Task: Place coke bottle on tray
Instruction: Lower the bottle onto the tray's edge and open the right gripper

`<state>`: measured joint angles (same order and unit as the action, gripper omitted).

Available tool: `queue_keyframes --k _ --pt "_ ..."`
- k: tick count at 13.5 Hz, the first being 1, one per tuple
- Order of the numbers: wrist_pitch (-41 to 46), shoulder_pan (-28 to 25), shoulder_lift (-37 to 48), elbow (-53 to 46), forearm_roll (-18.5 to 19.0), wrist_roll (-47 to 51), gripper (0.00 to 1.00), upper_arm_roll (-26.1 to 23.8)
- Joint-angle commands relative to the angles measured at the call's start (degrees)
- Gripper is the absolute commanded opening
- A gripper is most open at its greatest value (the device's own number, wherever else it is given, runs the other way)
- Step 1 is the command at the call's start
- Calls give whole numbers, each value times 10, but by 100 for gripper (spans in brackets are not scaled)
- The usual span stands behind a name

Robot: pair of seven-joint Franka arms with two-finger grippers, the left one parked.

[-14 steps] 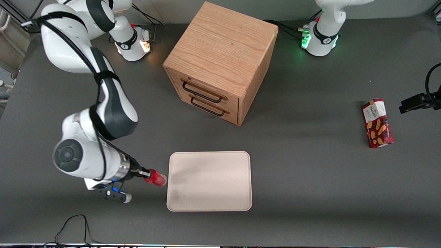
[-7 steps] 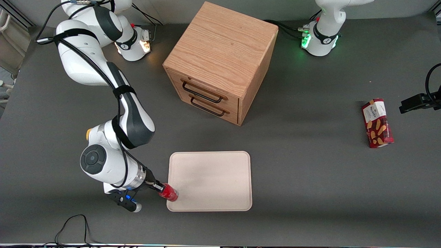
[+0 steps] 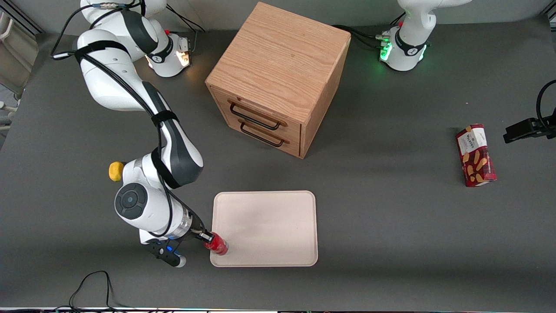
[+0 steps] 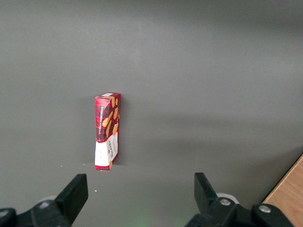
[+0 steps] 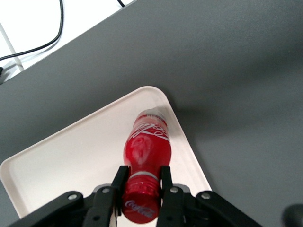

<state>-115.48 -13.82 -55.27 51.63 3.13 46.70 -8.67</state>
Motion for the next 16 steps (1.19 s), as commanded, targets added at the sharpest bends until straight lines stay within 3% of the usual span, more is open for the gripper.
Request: queue_keyframes --k 1,6,7,8,9,10,16 --pt "-2 -10 -12 -26 12 13 0 2" --pt "-2 -20 -13 -22 17 17 0 2" --pt "-1 -23 -17 -22 24 17 4 2" --pt "-2 -23 -17 -22 24 17 13 2" --pt "-1 -24 -17 -22 25 16 46 2" --pt "-1 -24 -18 -22 34 16 99 2" --pt "2 -25 -18 -21 43 17 100 2"
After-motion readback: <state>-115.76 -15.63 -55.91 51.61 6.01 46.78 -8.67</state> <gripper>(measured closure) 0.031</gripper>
